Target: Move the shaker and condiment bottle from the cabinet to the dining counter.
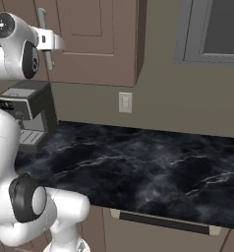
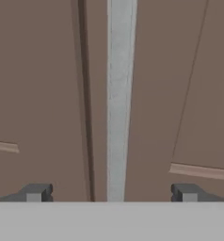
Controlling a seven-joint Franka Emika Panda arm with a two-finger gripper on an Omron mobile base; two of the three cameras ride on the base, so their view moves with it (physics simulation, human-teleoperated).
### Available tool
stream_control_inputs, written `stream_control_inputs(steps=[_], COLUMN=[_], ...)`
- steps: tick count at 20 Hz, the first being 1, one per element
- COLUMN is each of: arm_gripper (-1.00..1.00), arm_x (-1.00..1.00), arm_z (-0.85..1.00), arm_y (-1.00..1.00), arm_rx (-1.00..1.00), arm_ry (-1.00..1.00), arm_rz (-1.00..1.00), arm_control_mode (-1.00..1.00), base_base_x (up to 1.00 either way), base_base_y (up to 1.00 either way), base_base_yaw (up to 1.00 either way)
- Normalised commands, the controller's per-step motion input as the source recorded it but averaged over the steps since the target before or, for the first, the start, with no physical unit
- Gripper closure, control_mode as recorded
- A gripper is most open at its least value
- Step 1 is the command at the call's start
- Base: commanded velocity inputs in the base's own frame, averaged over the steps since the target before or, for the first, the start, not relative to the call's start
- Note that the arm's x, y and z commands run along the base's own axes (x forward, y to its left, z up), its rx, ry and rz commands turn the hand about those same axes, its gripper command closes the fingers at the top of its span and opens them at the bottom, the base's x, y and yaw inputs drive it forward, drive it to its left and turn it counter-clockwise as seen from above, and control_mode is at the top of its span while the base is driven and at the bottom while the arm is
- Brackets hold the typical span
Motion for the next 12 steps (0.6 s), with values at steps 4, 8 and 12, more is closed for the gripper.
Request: stream_control_inputs(steps=[4, 8, 12], arm_gripper=[-1.00, -1.00, -1.00], arm_x=[0.33, 0.31, 0.38], arm_z=[0.01, 0.00, 0.00], arm_y=[0.00, 0.00, 0.00], arm_rx=[0.00, 0.00, 0.00], arm_ry=[-0.03, -0.06, -0.02], arm_rz=[0.00, 0.00, 0.00], arm_control_mode=[-1.00, -1.00, -1.00], base_base_x=[0.00, 0.00, 0.00], base_base_y=[0.00, 0.00, 0.00], base_base_yaw=[0.00, 0.00, 0.00])
